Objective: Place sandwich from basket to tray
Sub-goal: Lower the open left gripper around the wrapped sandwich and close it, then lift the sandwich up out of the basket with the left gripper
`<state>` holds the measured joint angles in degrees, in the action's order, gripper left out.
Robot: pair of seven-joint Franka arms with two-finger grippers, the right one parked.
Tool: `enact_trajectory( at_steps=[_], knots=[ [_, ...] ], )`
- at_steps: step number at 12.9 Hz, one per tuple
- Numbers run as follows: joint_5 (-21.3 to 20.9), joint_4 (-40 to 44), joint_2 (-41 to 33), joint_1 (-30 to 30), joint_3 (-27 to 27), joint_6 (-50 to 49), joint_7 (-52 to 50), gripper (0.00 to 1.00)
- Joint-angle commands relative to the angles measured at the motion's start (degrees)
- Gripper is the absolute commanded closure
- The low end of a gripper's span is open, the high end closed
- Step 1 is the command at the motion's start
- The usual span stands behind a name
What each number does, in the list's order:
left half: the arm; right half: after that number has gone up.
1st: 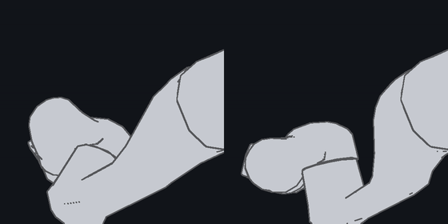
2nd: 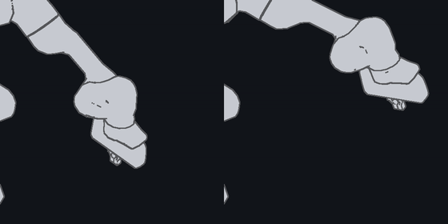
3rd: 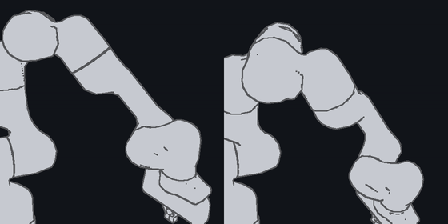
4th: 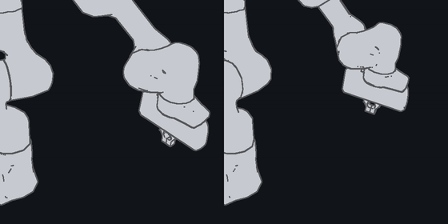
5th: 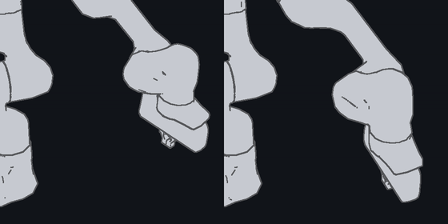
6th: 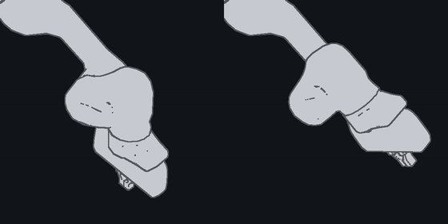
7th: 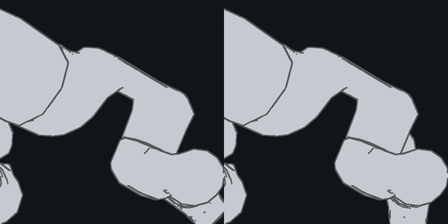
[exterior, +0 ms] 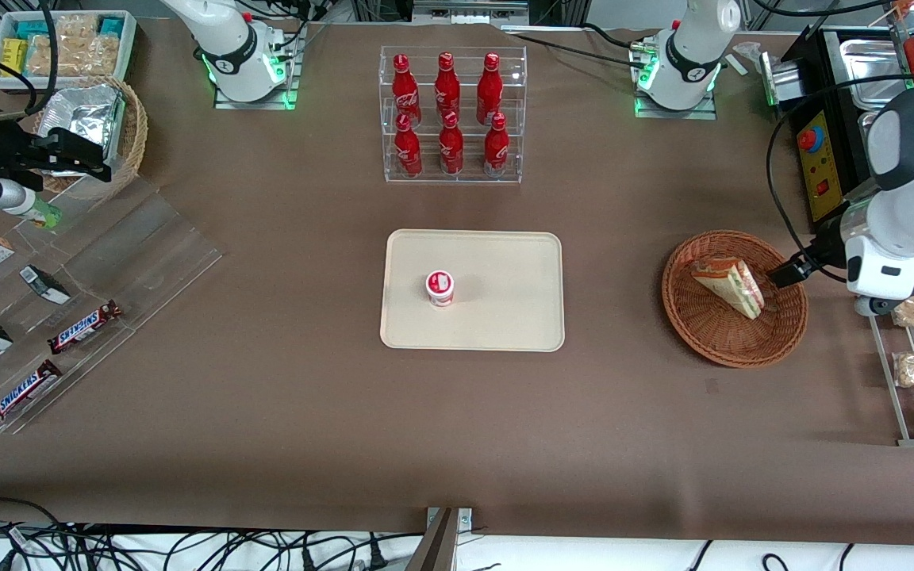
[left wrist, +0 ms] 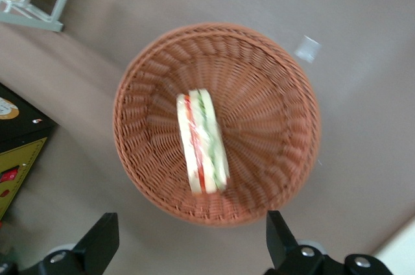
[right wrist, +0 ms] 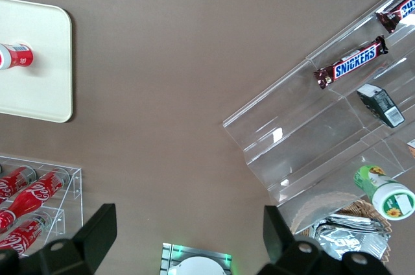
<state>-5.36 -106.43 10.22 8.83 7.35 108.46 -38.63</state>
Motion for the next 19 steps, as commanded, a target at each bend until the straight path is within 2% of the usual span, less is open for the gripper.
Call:
enact_trajectory(
  at_steps=[1, 6, 10, 12, 13, 14, 15, 16, 19],
  knots=[
    [-3.0, -9.1, -1.7, 0.0, 0.3, 9.7, -6.6, 0.00],
    [-3.8, -19.8, 0.2, 0.0, 0.0, 26.5, -9.7, 0.00],
    [-10.9, -22.4, 3.7, 0.0, 0.1, 31.9, -15.8, 0.00],
    [-11.7, -22.4, 4.9, 0.0, 0.1, 32.7, -17.1, 0.00],
    [-11.7, -22.3, 5.1, 0.0, 0.1, 32.7, -17.1, 0.08],
    [-11.7, -22.3, 5.3, 0.0, 0.1, 32.7, -17.0, 0.53],
    [-11.7, -22.3, 5.3, 0.0, 0.0, 32.7, -17.1, 0.90],
    [-11.7, -22.3, 5.2, 0.0, 0.1, 32.6, -17.0, 1.00],
    [-11.7, -22.4, 4.9, 0.1, 0.1, 32.5, -16.3, 1.00]
  ],
)
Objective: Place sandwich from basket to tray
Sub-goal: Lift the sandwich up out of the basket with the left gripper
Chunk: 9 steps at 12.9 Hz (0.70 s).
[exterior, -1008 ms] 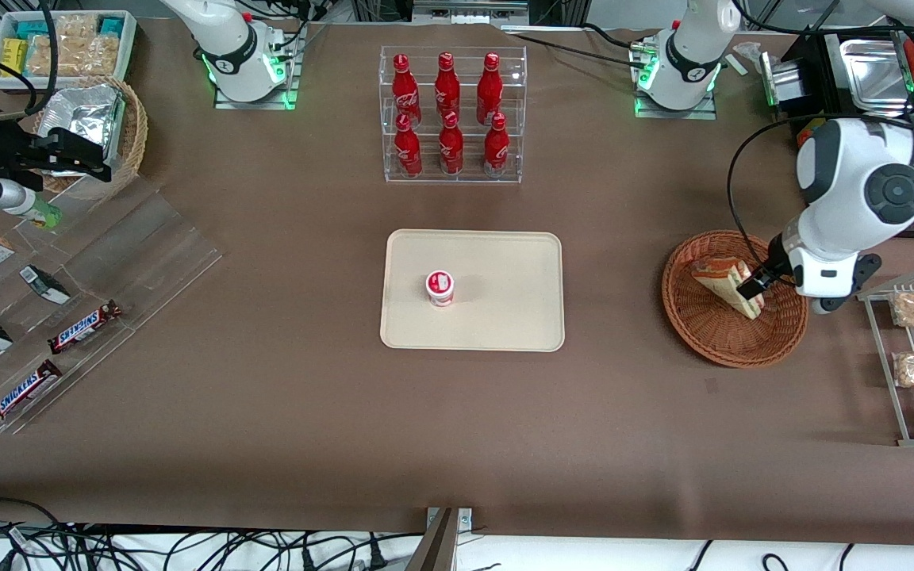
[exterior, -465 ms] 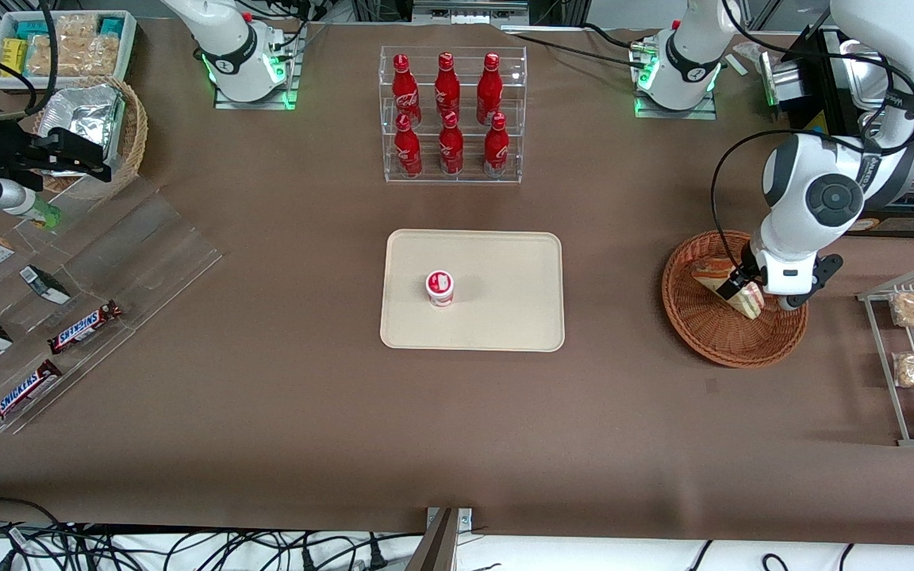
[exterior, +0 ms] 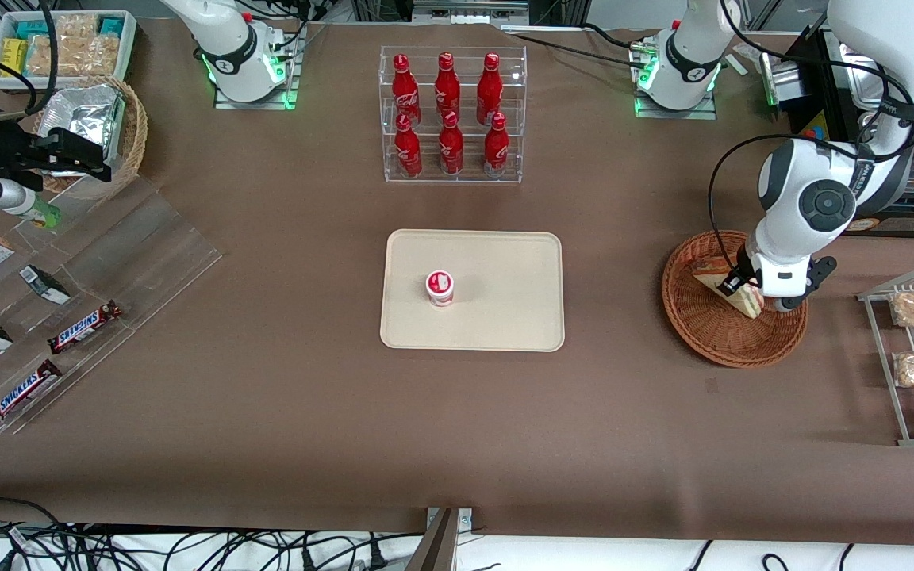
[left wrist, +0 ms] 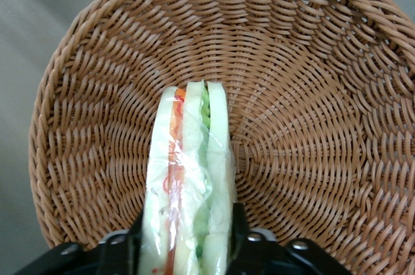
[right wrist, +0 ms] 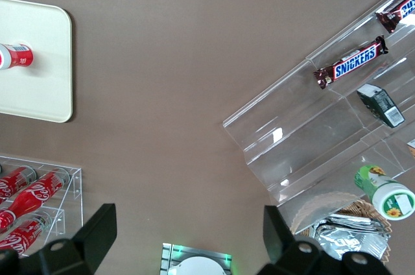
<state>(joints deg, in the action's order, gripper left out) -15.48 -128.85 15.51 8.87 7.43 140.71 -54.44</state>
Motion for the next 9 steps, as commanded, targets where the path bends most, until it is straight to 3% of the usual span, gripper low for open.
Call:
enact_trajectory(
  at_steps=[1, 5, 9],
  knots=[
    [-1.6, 0.1, -0.6, 0.1, 0.0, 0.3, 0.0, 1.00],
    [-2.7, 0.4, -1.5, 0.1, 0.0, -1.0, 3.8, 1.00],
    [-1.8, 5.8, -5.4, 0.1, 0.6, -12.6, 14.8, 1.00]
  ],
)
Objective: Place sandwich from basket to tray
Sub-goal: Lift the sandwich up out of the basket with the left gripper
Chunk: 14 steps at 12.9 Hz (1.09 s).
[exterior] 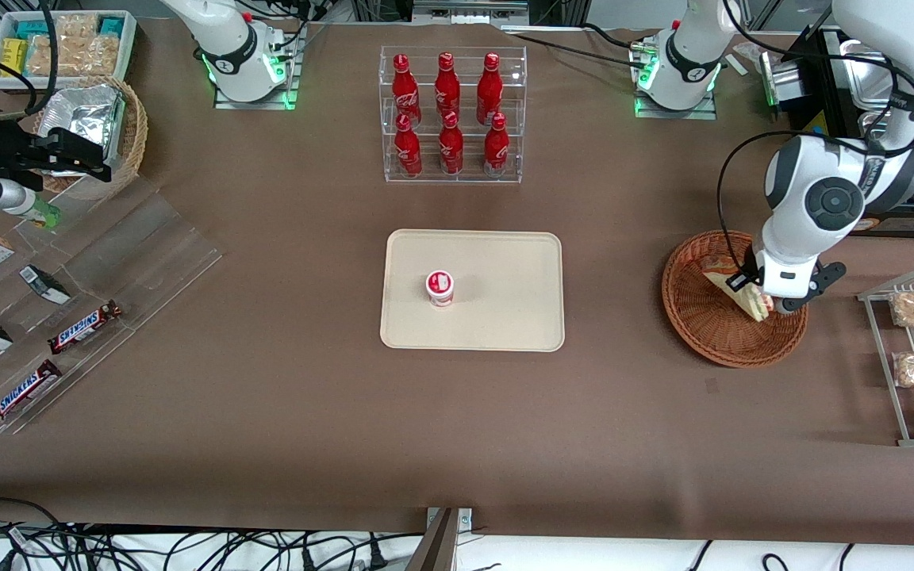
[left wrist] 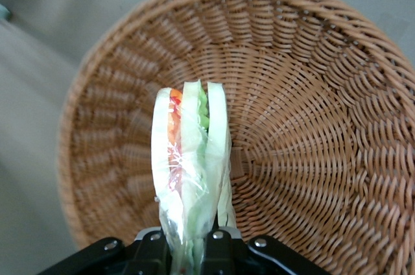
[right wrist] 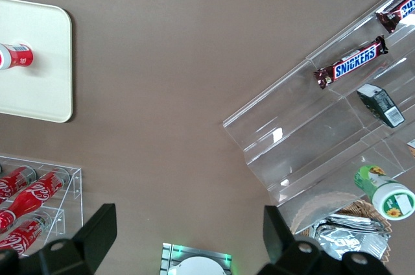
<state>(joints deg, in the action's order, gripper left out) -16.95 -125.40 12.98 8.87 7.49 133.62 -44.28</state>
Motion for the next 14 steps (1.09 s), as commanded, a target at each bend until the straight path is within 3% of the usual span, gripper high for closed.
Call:
enact_trajectory(
  at_steps=[1, 7, 14],
  knots=[
    [0.7, 3.7, -3.6, 0.0, 0.8, -7.6, 6.5, 1.00],
    [9.6, 18.8, -4.5, -0.6, 6.7, -27.9, 22.0, 1.00],
    [9.7, 22.8, -2.6, -1.0, 24.0, -28.2, 21.9, 1.00]
  ],
)
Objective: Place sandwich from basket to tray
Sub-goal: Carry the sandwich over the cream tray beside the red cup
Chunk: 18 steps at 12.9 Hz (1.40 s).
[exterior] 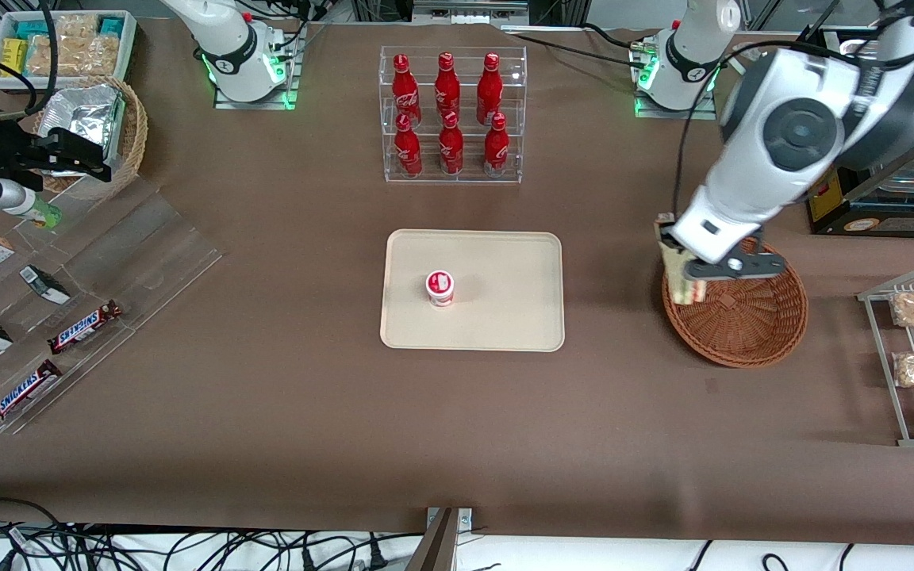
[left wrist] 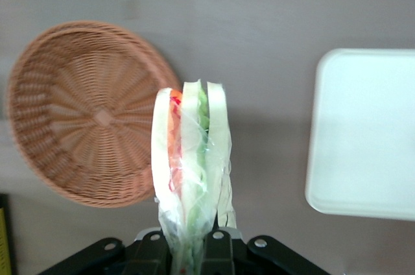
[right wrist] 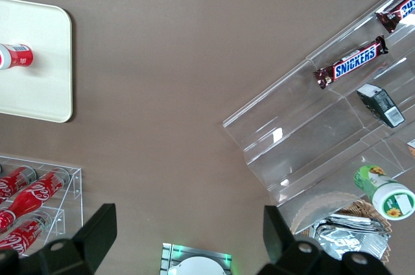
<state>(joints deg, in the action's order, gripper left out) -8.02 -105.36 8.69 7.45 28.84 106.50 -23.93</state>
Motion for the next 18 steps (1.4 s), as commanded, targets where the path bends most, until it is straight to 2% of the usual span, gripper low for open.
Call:
enact_trajectory(
  at_steps=[1, 3, 8, 11, 14, 18],
  knots=[
    [0.8, 4.2, 3.1, 0.3, 4.8, -1.1, 1.0, 1.00],
    [0.7, 7.3, 6.8, 0.0, 8.5, -1.0, -0.8, 1.00],
    [-1.3, 11.2, 17.2, -8.2, 8.4, 4.0, -10.7, 1.00],
    [-9.8, 11.2, 22.7, -11.3, 8.5, 6.3, -17.9, 1.00],
    [-14.8, 11.2, 27.5, -13.1, 8.3, 9.2, -22.4, 1.00],
    [-19.4, 11.1, 31.6, -14.9, 8.3, 11.0, -25.8, 1.00]
  ],
)
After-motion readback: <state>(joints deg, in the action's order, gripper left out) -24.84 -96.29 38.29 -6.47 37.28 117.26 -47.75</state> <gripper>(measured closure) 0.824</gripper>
